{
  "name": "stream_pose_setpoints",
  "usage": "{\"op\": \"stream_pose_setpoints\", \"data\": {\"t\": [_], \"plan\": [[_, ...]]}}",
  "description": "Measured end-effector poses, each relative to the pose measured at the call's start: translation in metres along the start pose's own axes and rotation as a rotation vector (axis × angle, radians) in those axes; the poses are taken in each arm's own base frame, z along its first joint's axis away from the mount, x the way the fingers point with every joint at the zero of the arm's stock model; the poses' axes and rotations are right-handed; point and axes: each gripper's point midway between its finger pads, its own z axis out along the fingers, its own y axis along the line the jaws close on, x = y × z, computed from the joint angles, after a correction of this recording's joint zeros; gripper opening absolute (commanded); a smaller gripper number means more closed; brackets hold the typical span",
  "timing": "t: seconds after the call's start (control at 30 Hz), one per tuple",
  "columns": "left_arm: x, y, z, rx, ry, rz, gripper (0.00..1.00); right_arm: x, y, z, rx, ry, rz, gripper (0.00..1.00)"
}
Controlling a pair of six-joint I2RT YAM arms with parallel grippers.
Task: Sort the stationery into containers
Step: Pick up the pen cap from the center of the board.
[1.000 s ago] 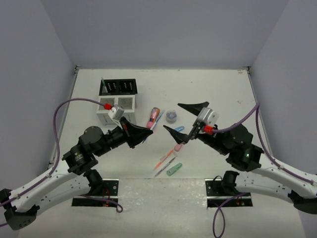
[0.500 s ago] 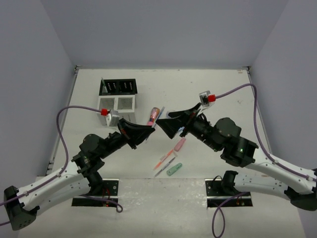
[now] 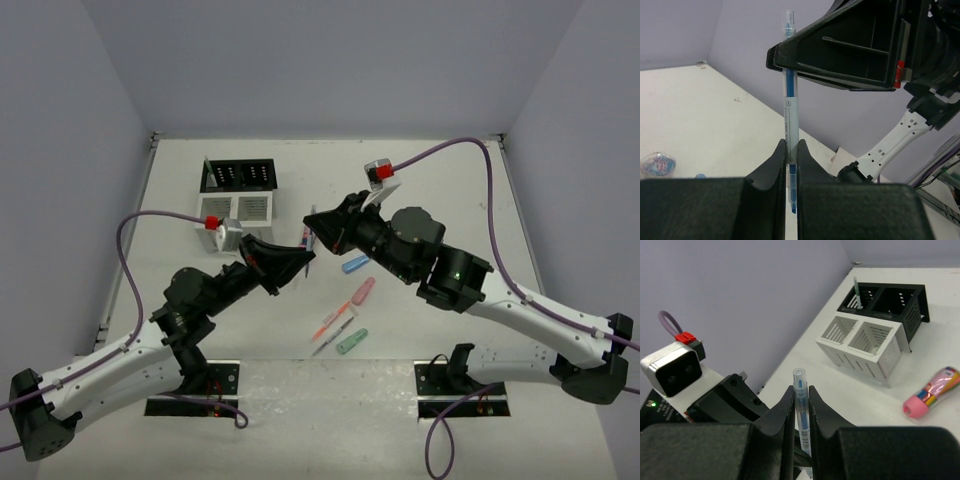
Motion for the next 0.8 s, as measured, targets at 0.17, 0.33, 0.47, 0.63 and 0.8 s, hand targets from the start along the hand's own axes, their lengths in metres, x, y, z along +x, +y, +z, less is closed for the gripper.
{"op": "stream_pose_setpoints", "data": {"t": [0.17,0.33,0.47,0.63,0.8], "plan": [[0.011,0.012,0.004,-0.052,0.051,0.017,0.02,0.008,-0.012,0.008,0.056,0.031,-0.059,0.00],[0.014,0.016,0.011,-0.077,0.104,0.038,0.07,0.008,-0.016,0.009,0.073,0.040,-0.098,0.00],[0.011,0.014,0.014,-0.076,0.119,0.057,0.19,0.005,-0.014,0.008,0.068,0.041,-0.123,0.00],[0.011,0.010,0.015,-0.056,0.135,0.074,0.19,0.012,-0.006,0.013,0.042,0.070,-0.138,0.00],[0.017,0.014,0.013,-0.069,0.158,0.072,0.20,0.019,-0.008,0.015,0.045,0.093,-0.160,0.00]]}}
